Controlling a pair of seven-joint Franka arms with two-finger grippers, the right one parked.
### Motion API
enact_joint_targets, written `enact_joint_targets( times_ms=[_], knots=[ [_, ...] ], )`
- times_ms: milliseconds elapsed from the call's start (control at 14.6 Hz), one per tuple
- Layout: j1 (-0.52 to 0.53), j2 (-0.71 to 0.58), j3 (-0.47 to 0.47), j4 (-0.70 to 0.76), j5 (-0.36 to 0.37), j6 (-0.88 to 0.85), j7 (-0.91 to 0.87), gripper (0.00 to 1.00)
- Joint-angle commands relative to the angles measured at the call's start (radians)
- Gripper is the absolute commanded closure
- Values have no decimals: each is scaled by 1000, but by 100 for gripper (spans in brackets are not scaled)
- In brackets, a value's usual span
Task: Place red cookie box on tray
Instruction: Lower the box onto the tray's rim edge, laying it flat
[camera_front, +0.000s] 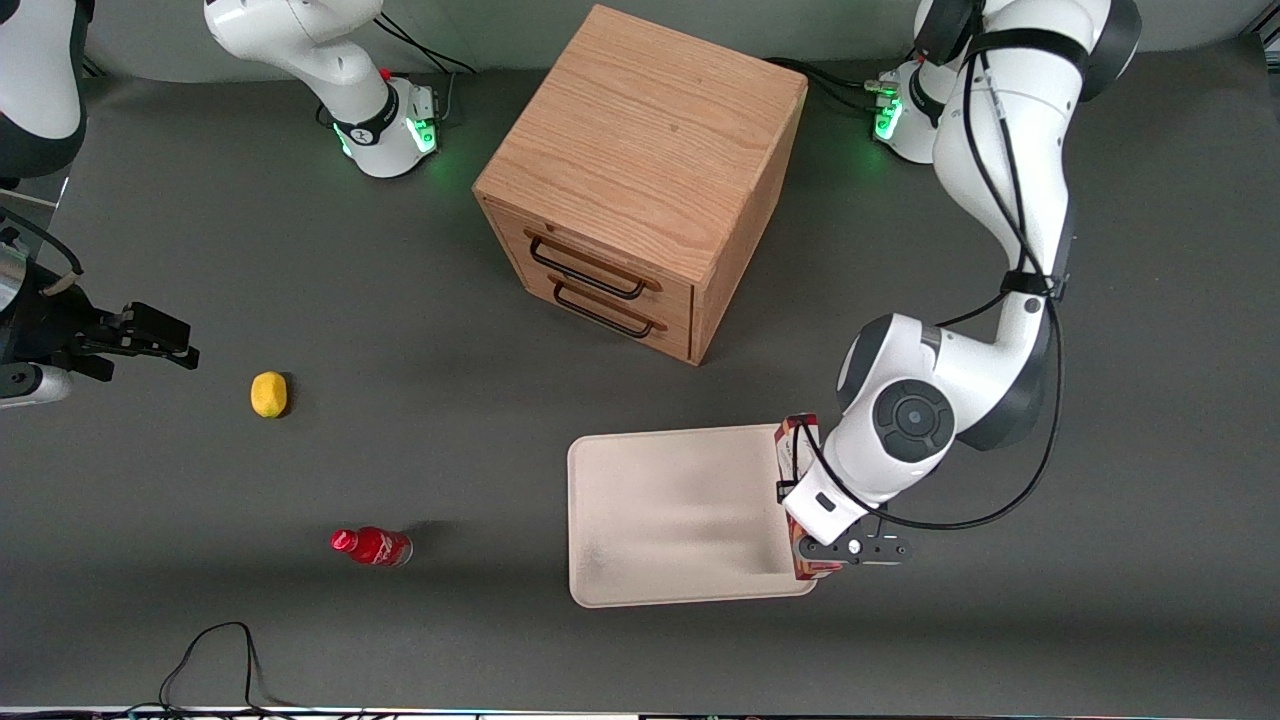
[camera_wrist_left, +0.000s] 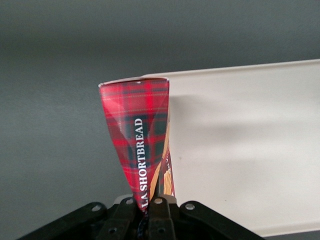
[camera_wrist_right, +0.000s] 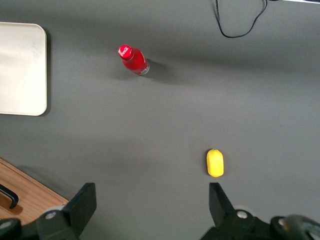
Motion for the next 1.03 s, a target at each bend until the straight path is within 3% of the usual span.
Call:
enact_joint_targets(
  times_ms=[0,549,617,686,823,960],
  knots=[
    [-10,17,2,-8,32,15,-19,100],
    [-28,37,2,-48,58,127,-85,100],
    [-26,37,2,-48,61,127,-77,69],
    [-26,37,2,-48,76,124,-79,25],
    [-26,26,2,-48,82,98,-91,0],
    [-26,5,2,-45,82,30,-123,0]
  ],
)
